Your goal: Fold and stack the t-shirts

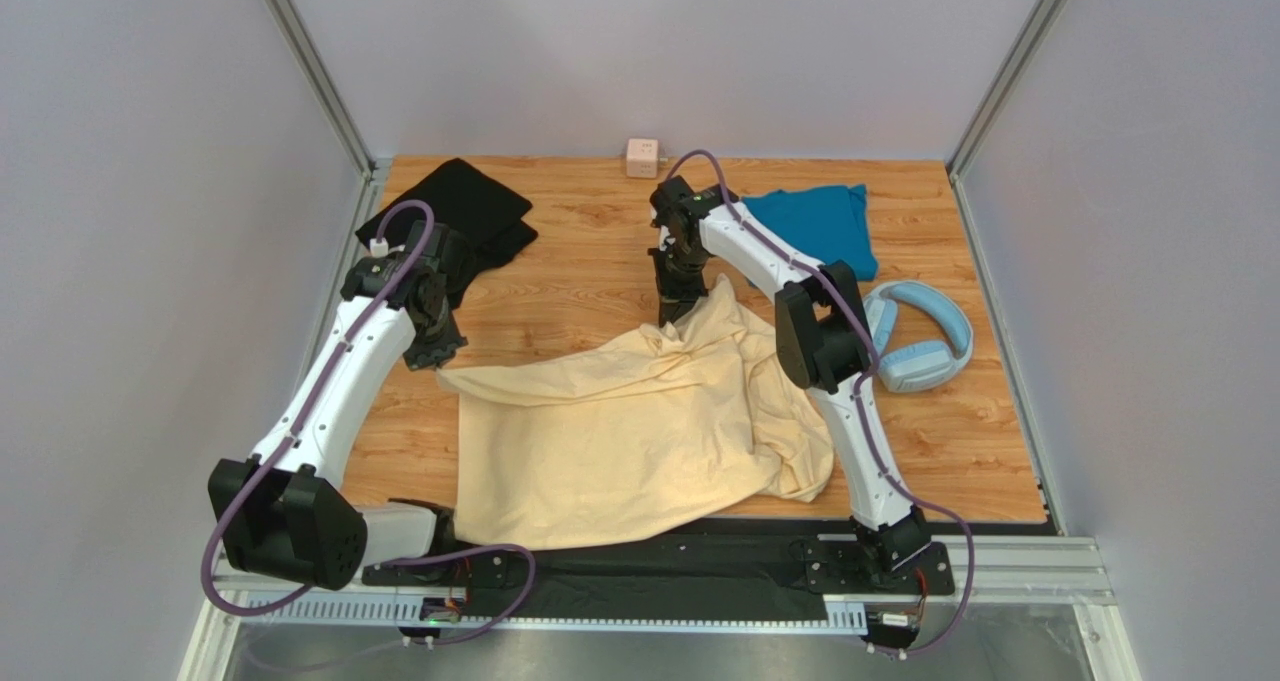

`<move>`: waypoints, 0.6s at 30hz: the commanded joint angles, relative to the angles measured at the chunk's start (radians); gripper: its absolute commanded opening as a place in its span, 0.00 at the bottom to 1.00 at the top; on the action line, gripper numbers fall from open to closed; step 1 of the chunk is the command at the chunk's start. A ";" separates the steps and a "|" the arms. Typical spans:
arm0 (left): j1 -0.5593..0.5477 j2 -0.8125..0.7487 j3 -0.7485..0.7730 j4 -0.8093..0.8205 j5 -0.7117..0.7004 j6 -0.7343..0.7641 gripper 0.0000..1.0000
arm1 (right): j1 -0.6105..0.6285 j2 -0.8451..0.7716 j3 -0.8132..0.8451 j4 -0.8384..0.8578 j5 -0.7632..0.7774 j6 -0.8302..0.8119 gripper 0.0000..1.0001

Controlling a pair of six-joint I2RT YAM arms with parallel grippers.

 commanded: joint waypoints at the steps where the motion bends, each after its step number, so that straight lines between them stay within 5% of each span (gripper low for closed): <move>1: 0.004 -0.028 0.006 0.012 0.007 0.001 0.00 | 0.003 -0.095 0.012 0.013 0.061 0.006 0.00; 18: 0.010 -0.118 0.388 -0.125 -0.129 0.017 0.00 | -0.180 -0.656 0.122 0.066 0.285 0.030 0.00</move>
